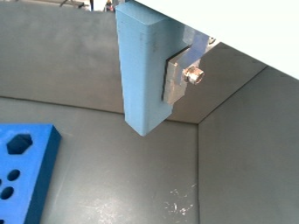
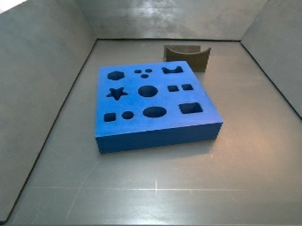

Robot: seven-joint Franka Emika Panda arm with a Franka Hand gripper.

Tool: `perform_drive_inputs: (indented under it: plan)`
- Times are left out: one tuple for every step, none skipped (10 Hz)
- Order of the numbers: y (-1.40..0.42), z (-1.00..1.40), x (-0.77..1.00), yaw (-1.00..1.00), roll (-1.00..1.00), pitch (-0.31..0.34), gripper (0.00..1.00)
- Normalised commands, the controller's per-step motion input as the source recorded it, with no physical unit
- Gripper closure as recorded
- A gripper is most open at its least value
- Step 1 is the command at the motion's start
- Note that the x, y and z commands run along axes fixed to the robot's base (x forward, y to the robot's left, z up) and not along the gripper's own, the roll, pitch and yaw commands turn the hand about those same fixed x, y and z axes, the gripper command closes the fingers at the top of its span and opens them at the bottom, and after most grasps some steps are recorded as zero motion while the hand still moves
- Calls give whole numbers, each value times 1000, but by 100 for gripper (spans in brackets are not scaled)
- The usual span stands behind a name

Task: Pick up the rectangle object. Move to above the board. Insert the rectangle object.
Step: Move to above the board.

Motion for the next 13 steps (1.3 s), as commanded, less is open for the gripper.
perform_drive_inputs:
  plan:
    - [-21, 183, 1, 53, 186, 160, 100]
    - [-1000, -190, 213, -1000, -29, 74, 100]
    - [-1000, -202, 216, -1000, -31, 70, 100]
    - [-1000, -204, 221, -1000, -38, 68, 100]
    - [-1000, -209, 222, -1000, -56, 68, 100]
    - [-1000, -210, 222, -1000, -55, 72, 100]
    - [-1000, -211, 228, -1000, -51, 82, 100]
    - [-1000, -212, 233, -1000, -61, 88, 100]
    - [-1000, -213, 244, -1000, -62, 102, 100]
    - [-1000, -213, 248, -1000, -68, 107, 100]
    - [-1000, -216, 261, -1000, -75, 128, 100]
    - [-1000, -215, 265, -1000, -82, 139, 100]
    - [-1000, -218, 275, -1000, -85, 155, 100]
